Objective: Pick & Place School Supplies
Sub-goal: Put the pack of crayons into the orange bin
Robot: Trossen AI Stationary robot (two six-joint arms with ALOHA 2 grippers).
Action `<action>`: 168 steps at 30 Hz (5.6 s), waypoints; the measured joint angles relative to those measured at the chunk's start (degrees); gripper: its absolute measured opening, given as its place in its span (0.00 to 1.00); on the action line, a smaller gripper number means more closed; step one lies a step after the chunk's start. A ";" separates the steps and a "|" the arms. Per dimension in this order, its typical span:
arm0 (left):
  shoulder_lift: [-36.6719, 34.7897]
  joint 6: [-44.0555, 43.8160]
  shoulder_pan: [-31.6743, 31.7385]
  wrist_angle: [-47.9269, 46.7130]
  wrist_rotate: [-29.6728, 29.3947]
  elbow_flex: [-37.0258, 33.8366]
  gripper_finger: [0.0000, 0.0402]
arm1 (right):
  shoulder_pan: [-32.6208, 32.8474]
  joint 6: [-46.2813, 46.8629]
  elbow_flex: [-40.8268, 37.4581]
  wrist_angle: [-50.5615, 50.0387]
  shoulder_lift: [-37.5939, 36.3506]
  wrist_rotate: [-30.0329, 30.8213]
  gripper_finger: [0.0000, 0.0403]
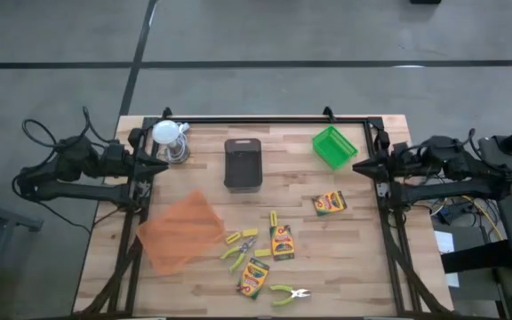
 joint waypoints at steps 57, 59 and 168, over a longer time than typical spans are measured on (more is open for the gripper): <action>0.00 0.00 0.00 -0.13 0.00 0.00 0.11 | 0.02 14.69 -0.26 -17.58 11.00 3.02 0.47; 0.00 0.00 0.01 -0.13 0.00 0.00 0.11 | 0.02 14.33 -0.29 -17.57 11.91 3.02 0.52; 0.00 -0.02 0.02 -0.13 0.02 0.00 0.11 | 0.02 -3.26 -17.25 0.90 32.79 2.01 0.88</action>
